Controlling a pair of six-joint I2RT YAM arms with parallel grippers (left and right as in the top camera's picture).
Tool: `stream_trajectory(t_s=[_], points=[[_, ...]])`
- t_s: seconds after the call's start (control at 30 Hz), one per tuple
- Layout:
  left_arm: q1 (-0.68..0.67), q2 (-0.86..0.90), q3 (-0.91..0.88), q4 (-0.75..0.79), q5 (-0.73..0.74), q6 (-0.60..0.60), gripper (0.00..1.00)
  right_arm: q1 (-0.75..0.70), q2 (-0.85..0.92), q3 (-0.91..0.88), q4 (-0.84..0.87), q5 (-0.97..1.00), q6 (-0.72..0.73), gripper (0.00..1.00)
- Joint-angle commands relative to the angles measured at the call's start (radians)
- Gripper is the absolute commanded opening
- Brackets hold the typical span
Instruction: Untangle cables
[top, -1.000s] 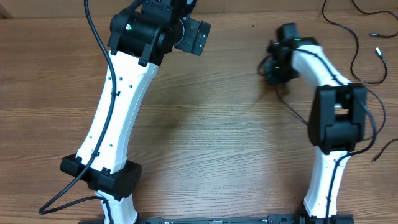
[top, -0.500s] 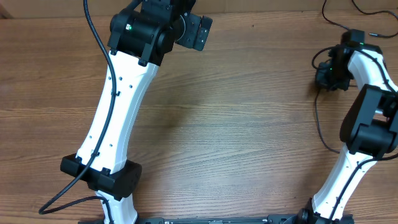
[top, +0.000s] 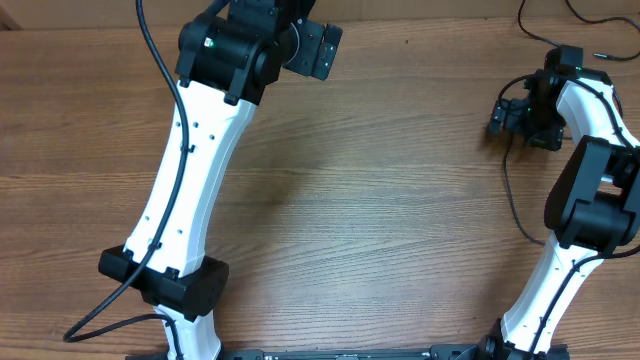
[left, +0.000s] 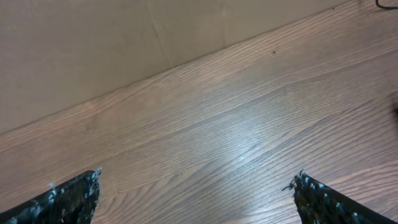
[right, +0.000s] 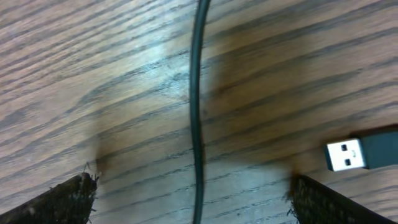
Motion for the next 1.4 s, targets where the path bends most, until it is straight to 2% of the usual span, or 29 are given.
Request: stream_trajectory(t_s=[0.0, 0.17, 0.3, 0.4, 0.77, 1.0, 1.23, 1.37], points=[[0.006, 0.013, -0.005, 0.003, 0.005, 0.009, 1.00, -0.013, 0.039, -0.027, -0.005, 0.004, 0.008, 1.00], [0.006, 0.013, -0.005, 0.004, 0.005, 0.009, 1.00, -0.011, 0.039, -0.027, -0.003, -0.054, 0.001, 1.00], [0.006, 0.013, -0.005, 0.004, 0.005, 0.009, 1.00, 0.003, 0.039, -0.027, -0.007, -0.212, -0.111, 1.00], [0.006, 0.013, -0.005, 0.003, 0.005, 0.008, 1.00, 0.030, 0.039, -0.027, -0.009, -0.265, -0.136, 1.00], [0.006, 0.013, -0.005, 0.003, 0.005, 0.009, 1.00, 0.213, 0.039, -0.027, -0.009, -0.256, -0.166, 1.00], [0.006, 0.013, -0.005, 0.003, 0.005, 0.009, 1.00, 0.320, 0.039, -0.027, 0.013, -0.120, -0.164, 1.00], [0.006, 0.013, -0.005, 0.003, 0.005, 0.009, 0.99, 0.333, 0.039, -0.027, 0.016, -0.087, -0.145, 1.00], [0.006, 0.013, -0.005, 0.003, 0.005, 0.009, 1.00, 0.319, 0.039, -0.027, 0.042, -0.058, -0.025, 1.00]])
